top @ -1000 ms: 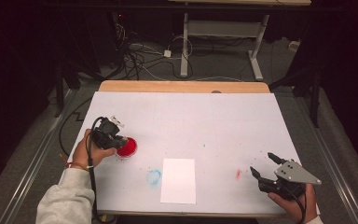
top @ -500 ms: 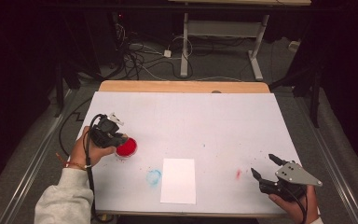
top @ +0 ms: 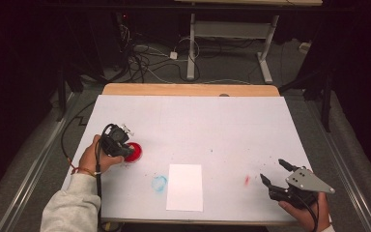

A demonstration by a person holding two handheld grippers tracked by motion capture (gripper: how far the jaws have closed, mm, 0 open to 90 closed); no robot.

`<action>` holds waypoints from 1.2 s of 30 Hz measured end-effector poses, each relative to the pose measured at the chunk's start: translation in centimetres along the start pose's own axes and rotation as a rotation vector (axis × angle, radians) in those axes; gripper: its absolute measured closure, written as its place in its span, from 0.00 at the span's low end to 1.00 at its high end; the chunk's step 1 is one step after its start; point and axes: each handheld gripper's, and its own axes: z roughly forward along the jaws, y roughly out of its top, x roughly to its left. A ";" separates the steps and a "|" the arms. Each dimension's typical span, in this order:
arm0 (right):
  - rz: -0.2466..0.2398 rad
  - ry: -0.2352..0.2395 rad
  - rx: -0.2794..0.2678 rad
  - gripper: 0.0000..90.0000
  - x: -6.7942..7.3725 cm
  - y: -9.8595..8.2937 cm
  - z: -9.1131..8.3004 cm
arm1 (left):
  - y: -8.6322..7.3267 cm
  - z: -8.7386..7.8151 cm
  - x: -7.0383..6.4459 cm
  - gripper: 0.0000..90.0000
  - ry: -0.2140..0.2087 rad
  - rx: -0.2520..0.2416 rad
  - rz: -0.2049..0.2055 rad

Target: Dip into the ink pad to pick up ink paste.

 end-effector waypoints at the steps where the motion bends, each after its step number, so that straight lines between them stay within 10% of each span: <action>1: 0.001 0.000 0.001 0.29 0.0 0.0 0.0 | 0.0 0.0 -0.1 0.82 0.004 0.001 0.001; 36: 0.005 0.023 0.013 0.29 0.0 0.3 1.1 | -0.6 -0.2 -0.1 0.82 0.014 -0.050 -0.021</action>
